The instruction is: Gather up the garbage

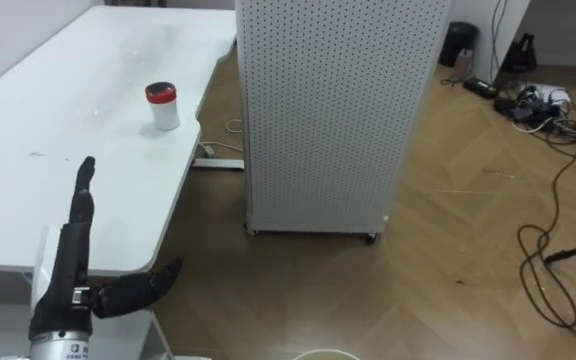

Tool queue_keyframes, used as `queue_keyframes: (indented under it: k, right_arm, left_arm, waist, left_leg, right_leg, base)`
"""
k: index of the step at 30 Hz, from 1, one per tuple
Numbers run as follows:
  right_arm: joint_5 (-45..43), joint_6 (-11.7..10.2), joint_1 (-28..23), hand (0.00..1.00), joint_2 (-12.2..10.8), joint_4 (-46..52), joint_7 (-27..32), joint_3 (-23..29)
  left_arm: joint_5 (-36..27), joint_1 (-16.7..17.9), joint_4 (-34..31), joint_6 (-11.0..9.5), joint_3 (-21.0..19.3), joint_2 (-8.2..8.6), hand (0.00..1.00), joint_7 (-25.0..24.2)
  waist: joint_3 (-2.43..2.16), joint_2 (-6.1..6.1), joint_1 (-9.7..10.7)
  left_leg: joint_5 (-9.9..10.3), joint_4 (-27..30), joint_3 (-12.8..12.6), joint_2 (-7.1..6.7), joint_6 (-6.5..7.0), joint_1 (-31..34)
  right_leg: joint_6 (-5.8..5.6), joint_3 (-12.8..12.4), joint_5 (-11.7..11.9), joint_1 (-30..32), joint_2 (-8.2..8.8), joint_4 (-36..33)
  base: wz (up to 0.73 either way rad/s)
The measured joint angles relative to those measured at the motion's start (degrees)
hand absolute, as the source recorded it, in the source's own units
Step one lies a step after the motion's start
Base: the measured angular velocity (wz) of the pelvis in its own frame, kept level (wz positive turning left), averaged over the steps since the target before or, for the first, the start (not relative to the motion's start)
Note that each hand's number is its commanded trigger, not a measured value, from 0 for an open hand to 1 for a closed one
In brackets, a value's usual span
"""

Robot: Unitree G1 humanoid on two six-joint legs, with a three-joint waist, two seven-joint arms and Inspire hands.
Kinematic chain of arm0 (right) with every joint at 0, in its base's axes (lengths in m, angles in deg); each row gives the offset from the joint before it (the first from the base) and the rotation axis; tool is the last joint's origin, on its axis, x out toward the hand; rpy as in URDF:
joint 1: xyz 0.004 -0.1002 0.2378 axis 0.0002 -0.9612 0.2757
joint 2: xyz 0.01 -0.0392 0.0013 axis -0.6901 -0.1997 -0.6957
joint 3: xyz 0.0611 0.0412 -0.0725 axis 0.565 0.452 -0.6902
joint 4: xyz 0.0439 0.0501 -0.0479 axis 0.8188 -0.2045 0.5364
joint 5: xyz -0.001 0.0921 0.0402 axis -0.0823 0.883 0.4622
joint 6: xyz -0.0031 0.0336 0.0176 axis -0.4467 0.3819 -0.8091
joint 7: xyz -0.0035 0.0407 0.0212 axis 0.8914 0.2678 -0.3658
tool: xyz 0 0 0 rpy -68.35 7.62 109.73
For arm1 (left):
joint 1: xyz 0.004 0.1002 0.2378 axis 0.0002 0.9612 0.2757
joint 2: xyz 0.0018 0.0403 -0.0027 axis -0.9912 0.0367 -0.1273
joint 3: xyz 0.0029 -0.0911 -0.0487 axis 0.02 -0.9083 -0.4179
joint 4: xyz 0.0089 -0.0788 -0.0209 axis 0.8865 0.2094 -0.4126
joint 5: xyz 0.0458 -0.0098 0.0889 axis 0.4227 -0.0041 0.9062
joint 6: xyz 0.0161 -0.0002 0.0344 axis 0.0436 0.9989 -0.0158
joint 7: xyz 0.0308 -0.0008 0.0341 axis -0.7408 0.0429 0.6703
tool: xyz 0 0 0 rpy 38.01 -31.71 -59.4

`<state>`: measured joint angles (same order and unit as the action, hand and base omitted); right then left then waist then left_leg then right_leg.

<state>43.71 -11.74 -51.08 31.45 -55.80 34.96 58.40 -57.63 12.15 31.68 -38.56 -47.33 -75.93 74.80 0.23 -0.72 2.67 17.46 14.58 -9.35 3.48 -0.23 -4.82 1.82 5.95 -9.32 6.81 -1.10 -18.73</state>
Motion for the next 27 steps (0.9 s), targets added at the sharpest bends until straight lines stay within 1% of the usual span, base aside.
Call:
queue_keyframes:
  k: [2,6,9,12,14,15,16,17,18,19,20,21,22,23,24,25,26,27]
  right_arm:
    - [-0.1,0.0,0.0,1.00,0.0,0.1,0.1,0.0]
    - [-0.2,0.1,0.0,1.00,-0.2,0.6,0.2,0.0]
    - [-0.2,0.1,0.0,1.00,-0.4,1.6,0.1,-0.1]
    - [-0.1,0.1,0.0,1.00,-0.6,1.9,-0.8,-0.2]
    - [0.1,0.1,-0.1,1.00,-0.6,2.1,-1.3,-1.2]
    - [0.1,0.1,-0.2,1.00,-0.6,2.1,-1.5,-1.5]
    - [0.1,0.1,-0.3,1.00,-0.5,2.1,-1.5,-2.2]
    - [0.0,0.1,-0.3,1.00,-0.5,2.1,-1.6,-2.7]
    - [-0.1,0.2,-0.4,1.00,-0.5,2.1,-1.6,-2.9]
    - [-0.3,0.3,-0.6,1.00,-0.5,2.1,-1.6,-2.9]
    - [-0.3,0.4,-0.7,1.00,-0.4,2.1,-1.5,-2.9]
    - [-0.3,0.4,-0.6,1.00,-0.2,2.2,-1.2,-2.8]
    - [-0.3,0.4,-0.6,1.00,0.0,2.2,-0.6,-2.8]
    - [-0.2,0.5,-0.7,1.00,0.1,2.2,-0.3,-3.0]
    - [0.0,0.5,-0.9,1.00,0.2,2.2,0.1,-3.5]
    - [0.4,0.8,-1.1,1.00,0.4,2.2,0.2,-4.1]
    - [0.3,0.9,-1.4,1.00,0.5,2.2,0.1,-4.6]
    - [0.3,1.0,-1.4,1.00,0.4,2.2,0.1,-4.6]
  left_arm:
    - [0.0,0.0,0.0,0.0,0.1,0.00,0.00,0.5]
    - [-0.2,0.0,0.0,0.0,0.3,0.06,0.00,1.9]
    - [-0.2,0.0,0.0,0.0,0.3,0.14,0.00,2.2]
    - [-0.6,0.0,0.0,0.0,0.3,0.83,0.00,2.2]
    - [-0.7,0.0,0.1,0.0,0.3,0.77,0.00,2.1]
    - [-0.7,0.0,0.1,0.0,0.3,0.78,0.00,2.1]
    - [-1.0,0.0,0.1,0.0,0.3,0.79,0.00,2.0]
    - [-1.9,0.0,0.1,0.0,0.3,0.81,0.00,1.7]
    - [-1.9,0.0,0.2,0.0,0.3,0.81,0.00,1.7]
    - [-2.1,0.1,0.7,0.0,0.4,0.84,0.00,1.6]
    - [-2.2,0.2,1.0,-0.1,0.4,0.95,0.00,1.5]
    - [-2.4,0.2,1.1,-0.1,0.4,1.14,0.00,1.6]
    - [-2.6,0.2,1.2,-0.2,0.5,1.22,0.00,1.9]
    - [-3.0,0.2,1.4,-0.3,0.5,1.22,0.00,2.0]
    - [-3.6,0.2,1.6,-0.7,0.5,1.28,0.00,2.0]
    - [-3.5,0.3,1.8,-0.8,0.4,1.34,0.00,2.1]
    - [-3.3,0.7,1.8,-0.9,0.2,1.41,0.00,2.1]
    - [-3.1,0.7,1.8,-0.9,0.0,1.42,0.00,2.1]
  waist:
    - [0.11,0.16,0.1]
    - [0.16,0.26,0.1]
    - [0.31,0.46,0.1]
    - [0.45,0.35,-0.2]
    - [0.90,-0.45,-0.5]
    - [0.86,-0.59,-0.6]
    - [0.88,-0.69,-0.6]
    - [0.98,-0.57,-0.6]
    - [0.96,-0.53,-0.7]
    - [1.14,-0.52,-1.2]
    - [1.09,-0.74,-1.4]
    - [1.03,-0.72,-1.5]
    - [1.02,-0.62,-1.8]
    - [1.02,-0.59,-2.1]
    - [0.98,-0.55,-2.9]
    - [0.95,-0.46,-3.8]
    - [0.16,0.08,-4.5]
    - [0.06,-0.11,-4.5]
  left_leg:
    - [-0.3,-0.3,0.0,-0.02,0.01,0.1]
    - [-0.5,-0.3,0.1,-0.05,-0.03,0.0]
    - [-0.6,-0.3,0.1,-0.04,-0.09,0.1]
    - [-0.6,1.2,-0.5,0.15,-0.13,0.2]
    - [-0.5,5.4,-1.0,-0.01,-0.28,0.8]
    - [-0.5,6.9,-1.0,-0.03,-0.28,1.2]
    - [-0.5,10.1,-0.9,0.18,-0.28,2.2]
    - [-0.5,15.1,-0.7,0.90,-0.29,4.0]
    - [-0.7,18.2,-0.5,1.25,-0.50,5.5]
    - [-1.4,23.6,0.7,1.57,-1.12,8.6]
    - [-1.2,24.1,1.2,1.39,-0.94,9.9]
    - [-0.7,23.1,1.7,0.81,-0.47,13.2]
    - [-1.0,19.9,1.9,0.25,-0.80,16.6]
    - [-1.6,17.7,2.2,-0.28,-1.29,18.2]
    - [-4.4,11.6,2.8,-0.95,-1.65,20.7]
    - [-9.4,7.0,4.2,-1.26,-1.05,22.1]
    - [-12.5,6.0,4.6,-1.45,-0.43,22.0]
    - [-13.2,5.9,4.7,-1.81,0.21,21.9]
  right_leg:
    - [0.07,0.1,0.4,0.0,0.02,0.5]
    - [0.11,0.1,0.5,-0.2,0.04,1.0]
    - [0.17,0.2,0.5,0.1,0.08,0.7]
    - [0.45,0.2,0.0,0.3,0.06,0.1]
    - [0.83,0.2,-1.9,0.1,0.92,-2.4]
    - [0.91,0.2,-2.4,0.0,1.10,-3.0]
    - [1.25,0.1,-3.0,-0.3,1.22,-3.6]
    - [1.68,-0.4,-3.5,-0.9,1.34,-3.8]
    - [1.84,-0.8,-3.8,-1.4,1.02,-4.0]
    - [2.36,-1.6,-4.4,-2.3,0.86,-4.0]
    - [2.40,-1.8,-4.5,-2.4,0.93,-4.1]
    - [2.43,-1.8,-4.8,-2.4,1.19,-4.1]
    - [2.31,-2.1,-5.1,-2.5,1.28,-4.1]
    - [2.18,-2.2,-5.4,-2.7,1.43,-4.2]
    - [1.90,-2.6,-6.1,-2.7,1.60,-4.6]
    - [1.52,-2.5,-7.2,-2.6,1.98,-5.6]
    - [0.01,-1.0,-8.9,-2.5,2.80,-7.1]
    - [-0.75,-0.1,-9.5,-2.6,3.01,-7.3]
  base:
    - [0.00]
    - [0.00]
    - [0.00]
    - [-0.04]
    - [-0.06]
    - [0.00]
    - [0.00]
    - [0.00]
    - [0.03]
    - [0.00]
    - [0.00]
    - [-0.08]
    - [-0.08]
    - [-0.20]
    - [-0.36]
    - [-0.52]
    - [-0.39]
    - [-0.09]
